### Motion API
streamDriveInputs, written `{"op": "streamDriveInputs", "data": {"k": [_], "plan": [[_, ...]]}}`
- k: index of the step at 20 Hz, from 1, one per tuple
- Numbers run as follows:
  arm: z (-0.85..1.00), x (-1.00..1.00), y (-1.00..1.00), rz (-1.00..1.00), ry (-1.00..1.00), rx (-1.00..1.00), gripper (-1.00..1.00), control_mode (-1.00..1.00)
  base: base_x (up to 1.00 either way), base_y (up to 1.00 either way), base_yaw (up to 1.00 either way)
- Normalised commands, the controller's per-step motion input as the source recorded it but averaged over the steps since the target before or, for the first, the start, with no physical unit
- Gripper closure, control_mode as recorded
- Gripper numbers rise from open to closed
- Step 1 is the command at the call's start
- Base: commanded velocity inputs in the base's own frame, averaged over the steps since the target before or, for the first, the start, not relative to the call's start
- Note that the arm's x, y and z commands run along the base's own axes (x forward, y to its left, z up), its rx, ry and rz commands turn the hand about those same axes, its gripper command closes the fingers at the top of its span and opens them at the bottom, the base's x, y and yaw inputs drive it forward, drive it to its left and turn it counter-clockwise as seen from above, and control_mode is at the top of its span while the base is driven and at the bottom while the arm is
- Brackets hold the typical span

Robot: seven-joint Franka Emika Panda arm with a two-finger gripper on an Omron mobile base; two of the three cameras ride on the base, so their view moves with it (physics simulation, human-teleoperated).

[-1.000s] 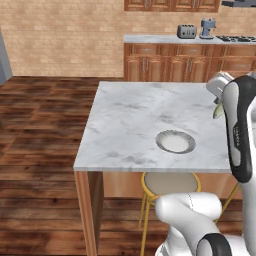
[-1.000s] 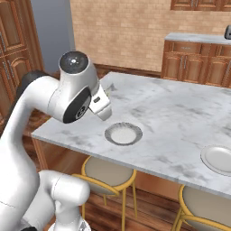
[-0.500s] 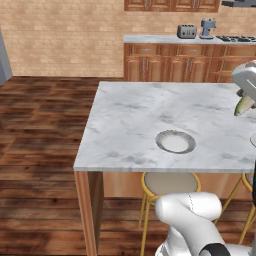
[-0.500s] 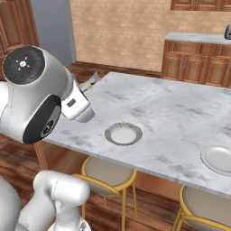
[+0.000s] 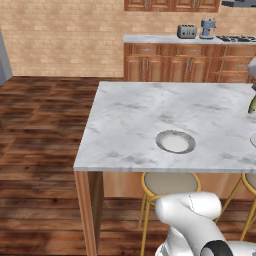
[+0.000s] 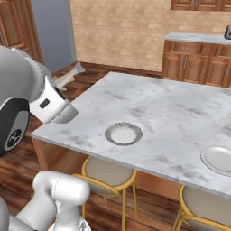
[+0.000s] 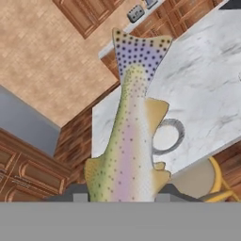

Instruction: Transport the fish and sweet potato to the fridge. Place the fish on the rack containing meat and place the sweet potato on the rack containing the vegetable, ensuring meats and vegetables are on different racks.

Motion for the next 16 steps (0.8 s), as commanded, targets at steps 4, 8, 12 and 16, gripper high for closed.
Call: {"op": "streamDriveInputs", "data": {"k": [4, 8, 12, 16], "plan": [[0.04, -0.36, 0.04, 0.00, 0.00, -0.02, 1.00, -1.00, 0.00, 0.00, 0.00], [0.00, -0.09, 0.08, 0.00, 0.00, -0.05, 1.00, -1.00, 0.00, 0.00, 0.00], [0.00, -0.15, 0.27, 0.00, -0.05, -0.10, 1.00, -1.00, 0.00, 0.00, 0.00], [0.02, -0.19, 0.28, 0.00, -0.06, -0.11, 1.00, -1.00, 0.00, 0.00, 0.00]]}}
